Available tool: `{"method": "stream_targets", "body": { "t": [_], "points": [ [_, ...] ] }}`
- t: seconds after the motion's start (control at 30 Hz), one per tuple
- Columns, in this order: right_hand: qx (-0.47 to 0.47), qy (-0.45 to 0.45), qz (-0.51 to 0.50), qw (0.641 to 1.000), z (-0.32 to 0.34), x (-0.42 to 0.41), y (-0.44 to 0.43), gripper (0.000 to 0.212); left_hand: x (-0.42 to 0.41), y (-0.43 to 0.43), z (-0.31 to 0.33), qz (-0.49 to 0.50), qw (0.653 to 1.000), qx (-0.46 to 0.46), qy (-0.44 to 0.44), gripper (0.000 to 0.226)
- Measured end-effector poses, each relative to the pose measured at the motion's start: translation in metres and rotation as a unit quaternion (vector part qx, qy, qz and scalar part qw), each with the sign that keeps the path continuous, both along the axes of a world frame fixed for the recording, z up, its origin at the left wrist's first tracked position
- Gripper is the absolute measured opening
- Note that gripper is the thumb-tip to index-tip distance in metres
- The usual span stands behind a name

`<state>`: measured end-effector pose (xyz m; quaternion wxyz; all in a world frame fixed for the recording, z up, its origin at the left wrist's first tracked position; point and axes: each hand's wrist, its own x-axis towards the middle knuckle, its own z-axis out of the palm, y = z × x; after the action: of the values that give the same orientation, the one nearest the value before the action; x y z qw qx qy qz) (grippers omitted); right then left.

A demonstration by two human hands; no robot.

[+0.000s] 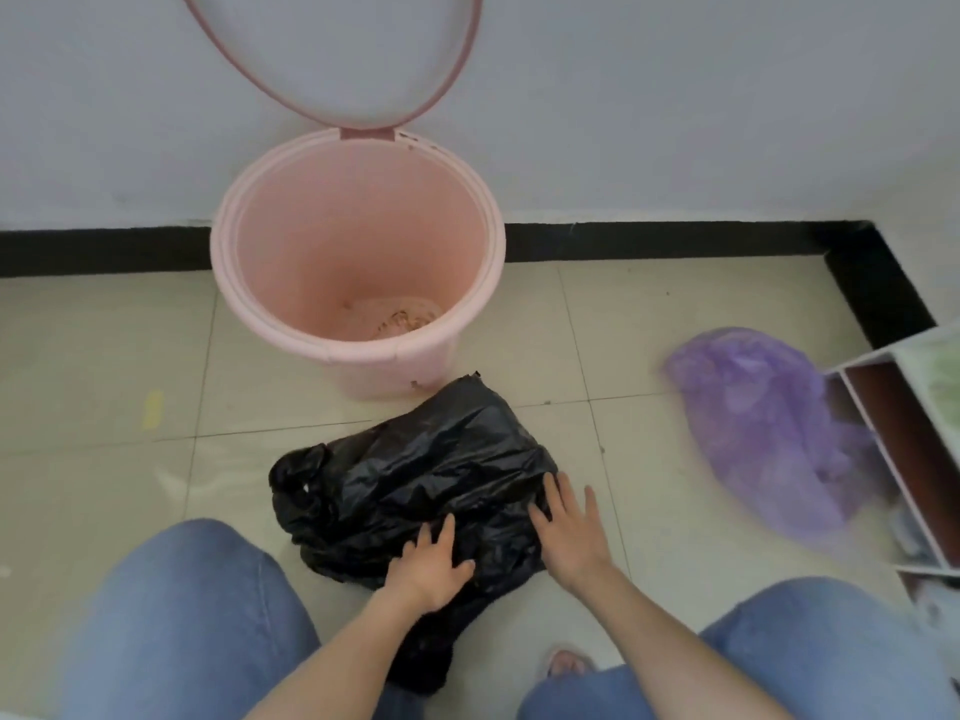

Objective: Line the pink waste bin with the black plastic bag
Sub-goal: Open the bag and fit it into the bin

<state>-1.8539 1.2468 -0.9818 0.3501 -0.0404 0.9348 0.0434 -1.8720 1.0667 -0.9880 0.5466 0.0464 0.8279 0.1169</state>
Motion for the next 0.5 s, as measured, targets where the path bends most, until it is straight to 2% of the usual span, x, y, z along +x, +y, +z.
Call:
{"method": "stream_targets", "body": {
  "t": [0.07, 0.13, 0.2, 0.27, 0.37, 0.5],
  "points": [
    [-0.017, 0.041, -0.074, 0.996, 0.0, -0.004, 0.008, 0.058, 0.003, 0.012, 0.005, -0.002, 0.999, 0.022, 0.031, 0.066],
    [-0.059, 0.093, -0.203, 0.973, 0.002, -0.008, 0.01, 0.056, 0.0, 0.022, 0.013, -0.002, 0.988, 0.038, 0.148, 0.054],
    [-0.099, 0.127, -0.35, 0.923, 0.003, -0.011, 0.011, 0.056, -0.014, 0.029, 0.022, 0.014, 0.962, 0.047, 0.268, 0.048],
    [-0.138, 0.119, -0.464, 0.867, 0.0, -0.01, 0.012, 0.056, -0.035, 0.03, 0.027, 0.026, 0.945, 0.051, 0.323, 0.052],
    [-0.2, 0.09, -0.562, 0.798, -0.013, 0.004, 0.013, 0.06, -0.067, 0.024, 0.022, 0.01, 0.942, 0.041, 0.332, 0.062],
    [-0.261, 0.069, -0.623, 0.734, -0.028, 0.02, 0.01, 0.063, -0.094, 0.014, 0.004, -0.005, 0.958, 0.018, 0.286, 0.068]
  ]
}}
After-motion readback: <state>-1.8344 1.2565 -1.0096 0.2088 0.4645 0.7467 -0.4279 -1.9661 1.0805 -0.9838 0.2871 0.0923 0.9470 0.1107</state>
